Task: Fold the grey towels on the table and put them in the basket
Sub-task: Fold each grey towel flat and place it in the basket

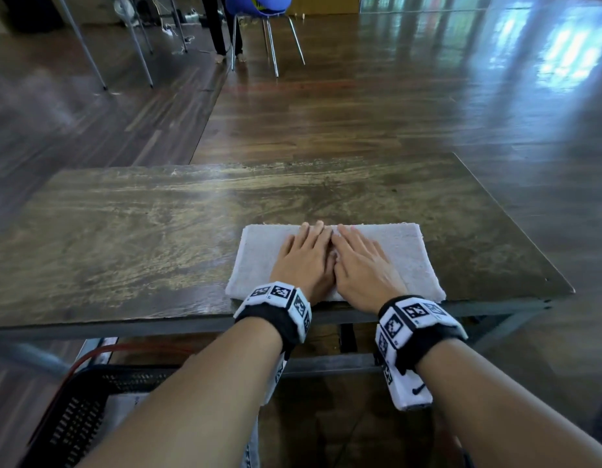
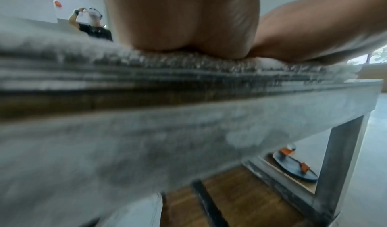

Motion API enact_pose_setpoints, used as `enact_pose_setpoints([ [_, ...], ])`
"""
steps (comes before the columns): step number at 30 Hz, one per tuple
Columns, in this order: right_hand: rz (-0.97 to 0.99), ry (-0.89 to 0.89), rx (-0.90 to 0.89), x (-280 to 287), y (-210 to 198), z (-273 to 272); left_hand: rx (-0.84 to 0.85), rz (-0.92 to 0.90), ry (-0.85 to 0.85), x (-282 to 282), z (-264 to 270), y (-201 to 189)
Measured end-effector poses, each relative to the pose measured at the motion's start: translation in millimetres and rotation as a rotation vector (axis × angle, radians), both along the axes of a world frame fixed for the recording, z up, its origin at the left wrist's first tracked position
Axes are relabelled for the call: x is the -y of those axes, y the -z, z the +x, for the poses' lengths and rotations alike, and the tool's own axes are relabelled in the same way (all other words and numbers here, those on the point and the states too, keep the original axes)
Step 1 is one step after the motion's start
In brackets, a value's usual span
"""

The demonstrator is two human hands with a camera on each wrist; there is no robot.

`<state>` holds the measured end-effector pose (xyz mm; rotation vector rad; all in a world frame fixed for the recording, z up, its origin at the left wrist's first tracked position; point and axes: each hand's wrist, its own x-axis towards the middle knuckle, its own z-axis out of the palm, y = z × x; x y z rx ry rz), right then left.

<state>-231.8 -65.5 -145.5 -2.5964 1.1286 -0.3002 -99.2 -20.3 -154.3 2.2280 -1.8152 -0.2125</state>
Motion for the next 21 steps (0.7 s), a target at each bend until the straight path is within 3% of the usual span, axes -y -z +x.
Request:
enact_pose_setpoints([
  [12,0.024,0.054,-0.148,7,9,-8,0.056,0.090,-0.038,-13,19,7],
  [21,0.050,0.125,-0.160,15,13,-24,0.040,0.126,-0.091,-28,36,0],
])
